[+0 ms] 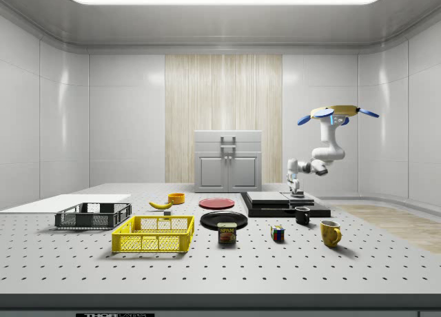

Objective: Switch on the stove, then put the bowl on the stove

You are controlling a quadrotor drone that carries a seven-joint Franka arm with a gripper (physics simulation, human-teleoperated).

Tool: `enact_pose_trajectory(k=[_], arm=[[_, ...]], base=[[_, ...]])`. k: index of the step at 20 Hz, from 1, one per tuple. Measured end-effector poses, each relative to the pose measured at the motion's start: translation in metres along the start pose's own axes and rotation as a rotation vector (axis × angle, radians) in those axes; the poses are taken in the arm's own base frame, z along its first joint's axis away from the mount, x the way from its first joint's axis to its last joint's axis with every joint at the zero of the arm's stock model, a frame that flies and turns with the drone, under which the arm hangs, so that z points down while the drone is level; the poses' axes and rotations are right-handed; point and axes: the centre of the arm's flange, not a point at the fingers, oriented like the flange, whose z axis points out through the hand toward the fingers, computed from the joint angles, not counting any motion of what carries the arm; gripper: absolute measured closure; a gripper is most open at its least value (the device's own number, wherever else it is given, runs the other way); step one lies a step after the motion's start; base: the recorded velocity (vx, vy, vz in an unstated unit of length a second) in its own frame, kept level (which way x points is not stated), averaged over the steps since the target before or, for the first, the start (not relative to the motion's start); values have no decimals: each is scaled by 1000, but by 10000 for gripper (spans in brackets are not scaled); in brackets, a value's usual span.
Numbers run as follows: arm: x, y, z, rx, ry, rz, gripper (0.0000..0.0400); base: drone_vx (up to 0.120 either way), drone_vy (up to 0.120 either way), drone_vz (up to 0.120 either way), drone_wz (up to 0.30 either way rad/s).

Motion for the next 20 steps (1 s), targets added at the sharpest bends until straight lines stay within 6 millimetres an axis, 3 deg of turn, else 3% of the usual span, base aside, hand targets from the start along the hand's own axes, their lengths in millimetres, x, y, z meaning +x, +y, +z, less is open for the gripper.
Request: enact_pose_trajectory(k=[20], arm=[[-9, -15, 3, 0, 0, 0, 0]], base=[[0, 0, 0, 0]])
